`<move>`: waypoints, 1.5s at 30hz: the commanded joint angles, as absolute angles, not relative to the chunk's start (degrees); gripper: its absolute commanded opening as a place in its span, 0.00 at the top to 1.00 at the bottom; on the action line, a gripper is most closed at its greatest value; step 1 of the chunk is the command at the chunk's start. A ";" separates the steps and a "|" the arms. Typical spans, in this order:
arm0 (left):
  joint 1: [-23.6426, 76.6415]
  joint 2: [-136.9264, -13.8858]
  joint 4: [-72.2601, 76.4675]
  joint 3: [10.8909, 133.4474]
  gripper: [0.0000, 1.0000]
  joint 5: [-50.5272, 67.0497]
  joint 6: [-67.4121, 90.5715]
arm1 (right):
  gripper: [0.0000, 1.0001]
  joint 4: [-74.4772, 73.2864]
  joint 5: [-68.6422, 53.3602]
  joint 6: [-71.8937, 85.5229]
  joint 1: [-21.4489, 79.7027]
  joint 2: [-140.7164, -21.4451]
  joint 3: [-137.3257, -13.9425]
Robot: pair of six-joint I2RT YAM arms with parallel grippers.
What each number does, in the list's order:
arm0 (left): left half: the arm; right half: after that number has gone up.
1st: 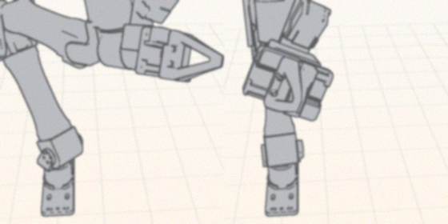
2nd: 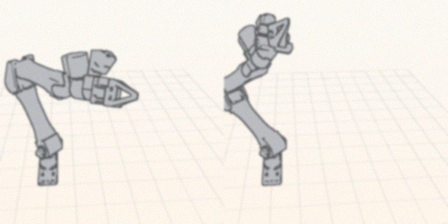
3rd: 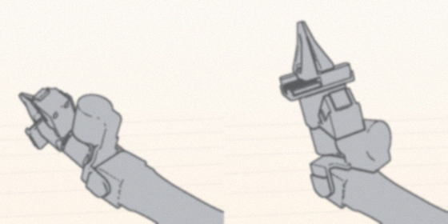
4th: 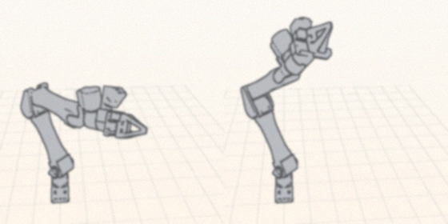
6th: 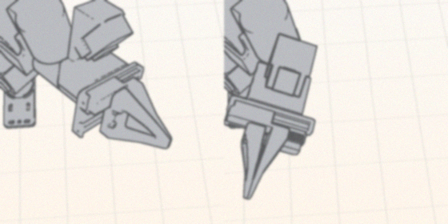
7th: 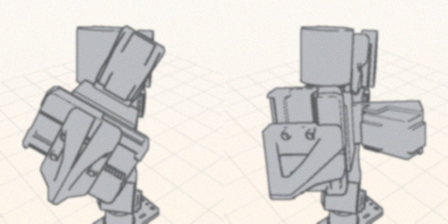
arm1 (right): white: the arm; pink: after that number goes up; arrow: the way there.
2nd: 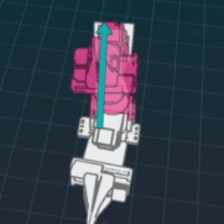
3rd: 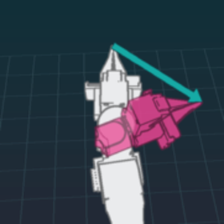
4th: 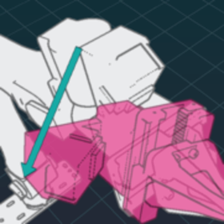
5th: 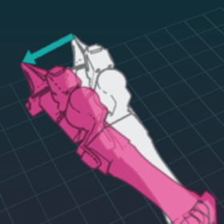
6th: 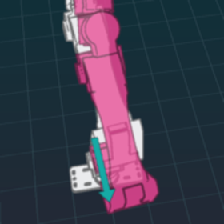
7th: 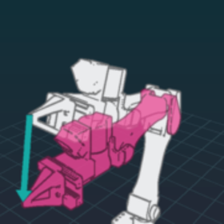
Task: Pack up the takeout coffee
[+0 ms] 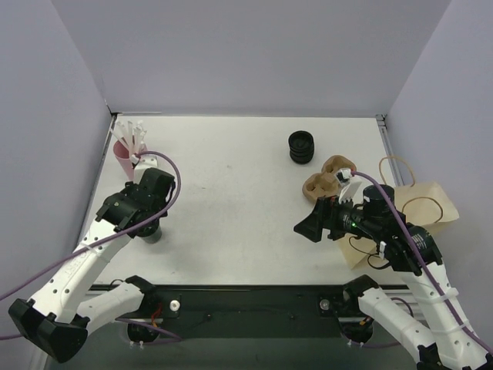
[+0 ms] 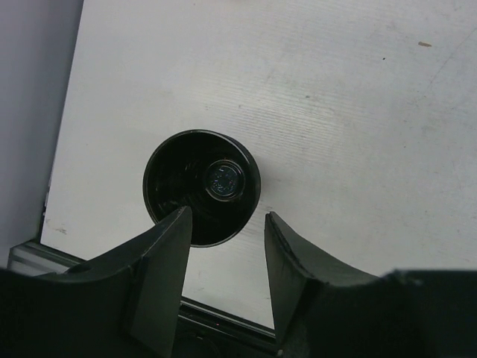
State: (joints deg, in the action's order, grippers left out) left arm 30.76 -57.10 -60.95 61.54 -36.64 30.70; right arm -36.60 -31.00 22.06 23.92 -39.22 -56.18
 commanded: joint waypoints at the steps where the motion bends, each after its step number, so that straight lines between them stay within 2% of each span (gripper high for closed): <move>1: 28.65 -57.13 -58.46 61.35 0.46 -36.31 24.36 | 0.20 -34.37 -33.92 21.45 23.55 -37.09 -55.28; 8: 24.09 -62.56 -55.63 60.29 0.50 -26.74 22.94 | 0.21 -33.31 -34.89 21.45 23.55 -36.65 -54.67; 14: 17.33 -64.95 -55.90 59.77 0.51 -24.18 25.75 | 0.21 -33.40 -34.89 20.83 23.55 -36.21 -54.93; 19: 15.82 -65.30 -53.62 59.15 0.55 -19.70 25.05 | 0.21 -33.40 -34.80 20.74 23.55 -36.12 -54.67; 27: 15.82 -66.09 -51.95 57.48 0.57 -18.54 24.17 | 0.21 -33.22 -35.16 20.83 23.55 -37.00 -54.93; 35: 15.82 -67.24 -51.77 57.13 0.67 -19.95 24.43 | 0.21 -33.31 -34.72 20.57 23.55 -36.38 -54.49; 45: 15.91 -67.94 -51.94 57.13 0.73 -19.95 24.70 | 0.21 -33.40 -34.72 20.48 23.55 -36.74 -55.02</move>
